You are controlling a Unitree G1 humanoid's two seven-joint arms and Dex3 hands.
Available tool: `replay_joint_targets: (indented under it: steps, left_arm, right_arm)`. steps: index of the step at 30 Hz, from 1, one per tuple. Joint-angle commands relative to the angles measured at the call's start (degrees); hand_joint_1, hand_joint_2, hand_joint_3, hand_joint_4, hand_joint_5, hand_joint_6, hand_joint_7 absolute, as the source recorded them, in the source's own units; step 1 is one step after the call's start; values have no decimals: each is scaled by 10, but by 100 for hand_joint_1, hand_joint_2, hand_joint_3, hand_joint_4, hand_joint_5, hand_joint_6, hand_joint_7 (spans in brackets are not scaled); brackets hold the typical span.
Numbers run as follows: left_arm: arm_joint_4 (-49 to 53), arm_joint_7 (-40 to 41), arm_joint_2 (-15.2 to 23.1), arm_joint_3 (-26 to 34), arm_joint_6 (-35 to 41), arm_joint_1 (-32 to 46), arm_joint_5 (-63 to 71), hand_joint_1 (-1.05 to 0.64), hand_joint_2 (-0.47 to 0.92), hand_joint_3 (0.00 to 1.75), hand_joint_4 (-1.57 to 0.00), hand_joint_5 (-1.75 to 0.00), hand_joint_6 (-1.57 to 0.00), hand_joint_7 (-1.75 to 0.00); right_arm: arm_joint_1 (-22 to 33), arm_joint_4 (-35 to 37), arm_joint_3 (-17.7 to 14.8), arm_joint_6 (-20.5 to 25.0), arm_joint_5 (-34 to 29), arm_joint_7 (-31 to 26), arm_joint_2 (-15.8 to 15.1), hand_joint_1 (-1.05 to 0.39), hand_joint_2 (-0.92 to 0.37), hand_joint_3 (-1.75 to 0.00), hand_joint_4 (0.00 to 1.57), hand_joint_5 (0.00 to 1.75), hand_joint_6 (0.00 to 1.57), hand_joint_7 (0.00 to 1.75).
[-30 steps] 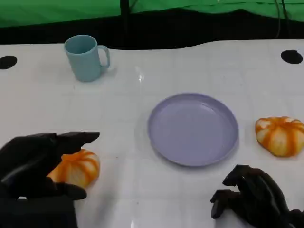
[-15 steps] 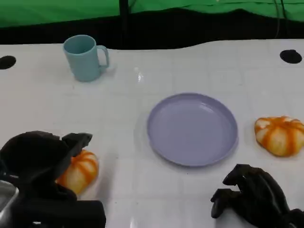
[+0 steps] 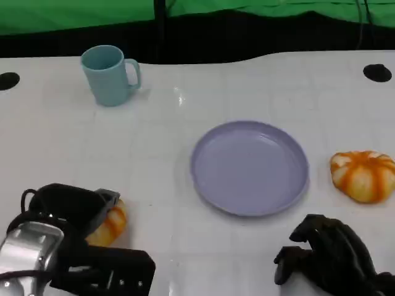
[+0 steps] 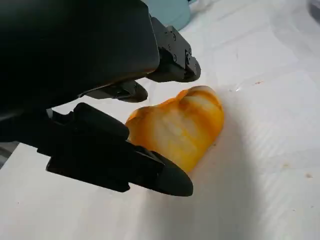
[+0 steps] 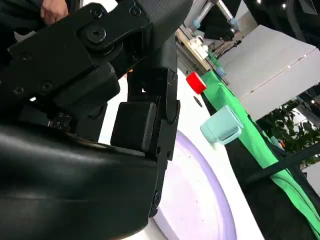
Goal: Grasp the bread from the table and place it into the plate.
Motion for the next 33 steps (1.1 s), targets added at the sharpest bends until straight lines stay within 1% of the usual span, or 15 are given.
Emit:
replay_joint_targets:
  steps: [1, 7, 9, 12, 13, 15, 20, 23, 24, 26, 27, 28, 29, 30, 33]
  left_arm:
    - [59, 31, 0, -17, 1, -23, -4, -72, 90, 1, -36, -1, -24, 0]
    - [155, 80, -11, -36, -5, -50, -29, -67, 92, 2, -36, -1, -27, -1]
    - [177, 96, -17, -37, -2, -56, -40, -58, 92, 4, -47, -7, -37, -5]
    - [199, 123, -17, -38, -13, -61, -58, -55, 92, 4, -49, -8, -40, -5]
    - [210, 139, -16, -37, -22, -62, -67, -45, 92, 19, -65, -47, -63, -10]
    - [229, 173, -13, -36, -43, -65, -84, -37, 92, 29, -65, -102, -85, -9]
    - [256, 209, -9, -42, -65, -72, -104, -34, 92, 29, -67, -136, -101, -11]
    - [269, 224, -7, -47, -72, -77, -108, -34, 92, 29, -66, -142, -104, -12]
    - [275, 231, -6, -49, -75, -79, -107, -34, 92, 35, -62, -156, -106, -13]
    - [286, 250, -7, -49, -83, -81, -113, -34, 92, 38, -59, -164, -107, -15]
    - [297, 276, -10, -44, -95, -82, -120, -33, 91, 47, -59, -169, -96, -53]
    - [306, 297, -12, -42, -104, -83, -126, -31, 83, 63, -61, -172, -70, -112]
    - [316, 321, -14, -39, -115, -84, -133, -30, 80, 70, -62, -173, -61, -133]
    - [323, 337, -15, -40, -123, -86, -137, -29, 76, 75, -62, -174, -54, -149]
    - [337, 357, -14, -44, -134, -90, -144, -28, 73, 79, -62, -175, -49, -160]
  right_arm:
    - [6, -10, 0, 2, 2, -6, -4, -103, -72, -1, 157, 73, 157, 36]
    - [4, -6, -1, 1, 4, -4, -3, -103, -71, 0, 157, 73, 157, 34]
    - [4, -6, -1, 1, 4, -4, -3, -103, -71, 0, 157, 72, 157, 35]
    - [4, -6, 0, 0, 4, -4, -3, -103, -71, 0, 157, 72, 157, 35]
    - [5, -7, 0, 0, 3, -4, -3, -104, -71, 0, 157, 72, 157, 34]
    - [5, -7, 1, -2, 1, -4, -3, -104, -72, 0, 157, 72, 157, 34]
    - [4, -7, 1, -1, 2, -5, -2, -104, -71, 0, 157, 72, 157, 34]
    - [4, -6, 1, -1, 2, -4, -2, -104, -71, 0, 157, 72, 157, 34]
    - [3, -5, 1, -2, 2, -3, -2, -104, -71, 0, 157, 72, 157, 34]
    - [2, -4, 1, -1, 3, -4, -2, -104, -71, 0, 157, 72, 157, 34]
    - [1, -5, 1, -1, 4, -4, -1, -104, -71, 0, 157, 72, 157, 35]
    - [1, -5, 1, 0, 4, -5, -1, -103, -71, 0, 157, 72, 157, 34]
    - [0, -5, 1, 0, 4, -5, -1, -103, -72, 0, 157, 72, 157, 34]
    - [0, -4, 1, 1, 4, -4, -2, -103, -71, 0, 157, 71, 157, 34]
    - [-1, -4, 1, 1, 4, -4, -2, -103, -71, 0, 157, 71, 157, 34]
